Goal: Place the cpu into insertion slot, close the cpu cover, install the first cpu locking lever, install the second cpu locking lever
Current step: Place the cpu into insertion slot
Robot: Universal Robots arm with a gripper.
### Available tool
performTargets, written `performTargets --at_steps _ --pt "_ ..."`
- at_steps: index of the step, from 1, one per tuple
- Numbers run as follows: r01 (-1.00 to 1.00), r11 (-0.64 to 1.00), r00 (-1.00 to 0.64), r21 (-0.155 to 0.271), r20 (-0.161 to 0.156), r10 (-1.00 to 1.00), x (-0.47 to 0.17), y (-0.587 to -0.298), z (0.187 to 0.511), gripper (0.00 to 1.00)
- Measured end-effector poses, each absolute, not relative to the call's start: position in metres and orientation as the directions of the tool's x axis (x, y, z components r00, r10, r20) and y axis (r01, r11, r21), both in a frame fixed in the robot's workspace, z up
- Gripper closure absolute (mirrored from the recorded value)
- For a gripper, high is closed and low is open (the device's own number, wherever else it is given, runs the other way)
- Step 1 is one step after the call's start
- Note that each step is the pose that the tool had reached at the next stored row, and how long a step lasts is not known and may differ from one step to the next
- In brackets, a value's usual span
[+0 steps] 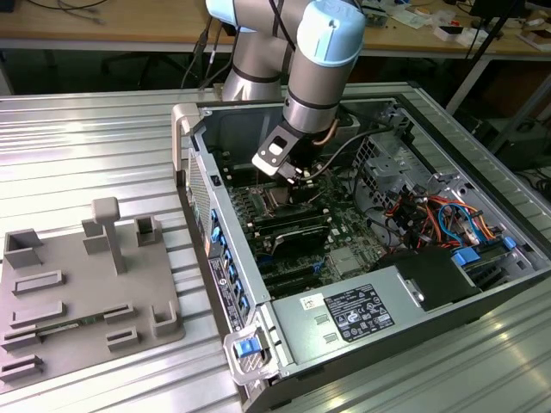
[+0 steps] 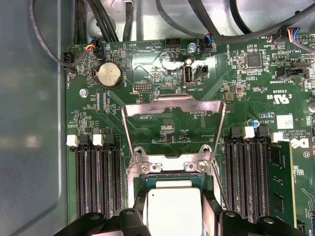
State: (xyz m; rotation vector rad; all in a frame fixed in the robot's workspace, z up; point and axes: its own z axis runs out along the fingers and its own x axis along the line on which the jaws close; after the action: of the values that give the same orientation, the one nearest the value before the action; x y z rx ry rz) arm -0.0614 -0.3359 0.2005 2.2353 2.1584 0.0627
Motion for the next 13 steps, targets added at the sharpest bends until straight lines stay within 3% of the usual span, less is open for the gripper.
performTargets --at_steps 13 --pt "0.998 -0.033 0.032 0.052 0.006 0.999 -0.0613 -0.3359 0.2003 0.46"
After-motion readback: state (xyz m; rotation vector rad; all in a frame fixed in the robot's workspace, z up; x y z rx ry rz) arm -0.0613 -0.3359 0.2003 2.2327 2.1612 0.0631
